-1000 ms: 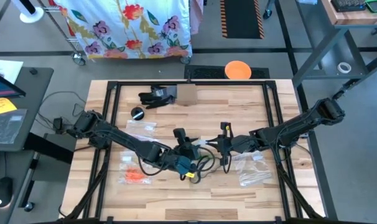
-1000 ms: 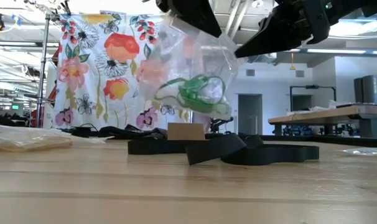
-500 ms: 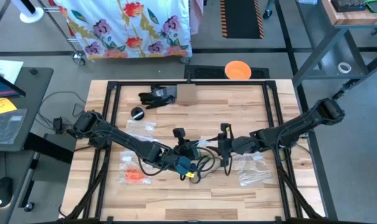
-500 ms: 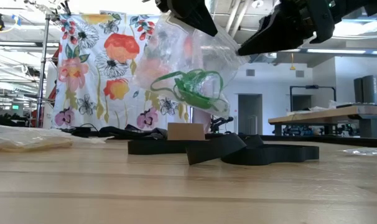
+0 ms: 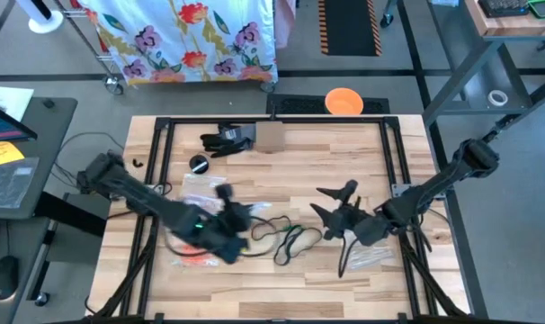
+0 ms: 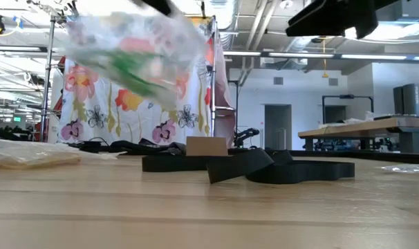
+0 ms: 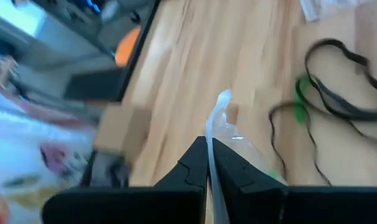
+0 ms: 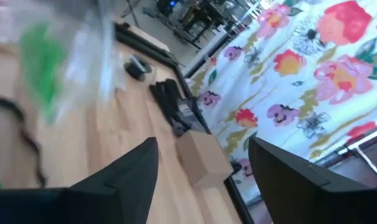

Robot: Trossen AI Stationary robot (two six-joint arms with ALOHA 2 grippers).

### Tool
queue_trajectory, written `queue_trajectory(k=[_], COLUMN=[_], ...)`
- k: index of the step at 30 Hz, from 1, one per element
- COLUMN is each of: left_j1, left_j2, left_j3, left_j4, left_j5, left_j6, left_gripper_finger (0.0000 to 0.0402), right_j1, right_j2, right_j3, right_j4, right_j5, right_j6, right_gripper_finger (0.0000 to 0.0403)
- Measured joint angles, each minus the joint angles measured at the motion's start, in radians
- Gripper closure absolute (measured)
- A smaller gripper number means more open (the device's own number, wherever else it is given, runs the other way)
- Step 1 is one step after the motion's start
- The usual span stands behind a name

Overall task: Sort rubber bands
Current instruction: Close the transparent zip bag

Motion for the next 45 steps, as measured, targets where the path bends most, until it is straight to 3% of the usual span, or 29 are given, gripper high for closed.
queue_trajectory(k=[4, 6, 10, 15, 18, 21, 23, 28, 36, 45], left_j1=[-0.096, -0.163, -0.327, -0.513, -0.593, -0.650, -0.677, -0.693, -0.685, -0.682], left_j2=[-0.149, -0.216, -0.329, -0.375, -0.362, -0.353, -0.354, -0.353, -0.352, -0.352], left_j3=[-0.043, -0.102, -0.258, -0.526, -0.648, -0.708, -0.727, -0.753, -0.893, -0.949], left_j4=[-0.235, -0.260, -0.145, 0.211, 0.475, 0.719, 0.784, 0.720, 0.689, 0.547], left_j5=[0.069, 0.102, 0.131, 0.141, 0.108, 0.014, -0.032, -0.084, -0.071, -0.068], left_j6=[-0.296, -0.432, -0.644, -0.857, -0.894, -0.798, -0.757, -0.923, -1.170, -1.148], left_gripper_finger=[0.0401, 0.0401, 0.0401, 0.0401, 0.0401, 0.0401, 0.0401, 0.0401, 0.0401, 0.0396], right_j1=[0.007, 0.005, -0.021, -0.070, -0.112, -0.163, -0.197, -0.259, -0.274, -0.246], right_j2=[-0.004, -0.004, -0.004, -0.004, -0.004, -0.004, -0.004, -0.004, -0.004, -0.003], right_j3=[0.000, 0.000, 0.000, 0.000, 0.000, 0.000, 0.000, -0.001, -0.001, -0.001], right_j4=[-0.036, -0.047, -0.056, -0.080, -0.082, -0.082, -0.083, -0.086, -0.135, -0.150], right_j5=[-0.001, -0.020, -0.087, -0.141, -0.174, -0.236, -0.284, -0.361, -0.364, -0.365], right_j6=[0.054, 0.076, 0.119, 0.147, 0.147, 0.148, 0.148, 0.147, 0.182, 0.207], right_gripper_finger=[0.0167, 0.0168, 0.0168, 0.0168, 0.0168, 0.0168, 0.0168, 0.0168, 0.0168, 0.0168])
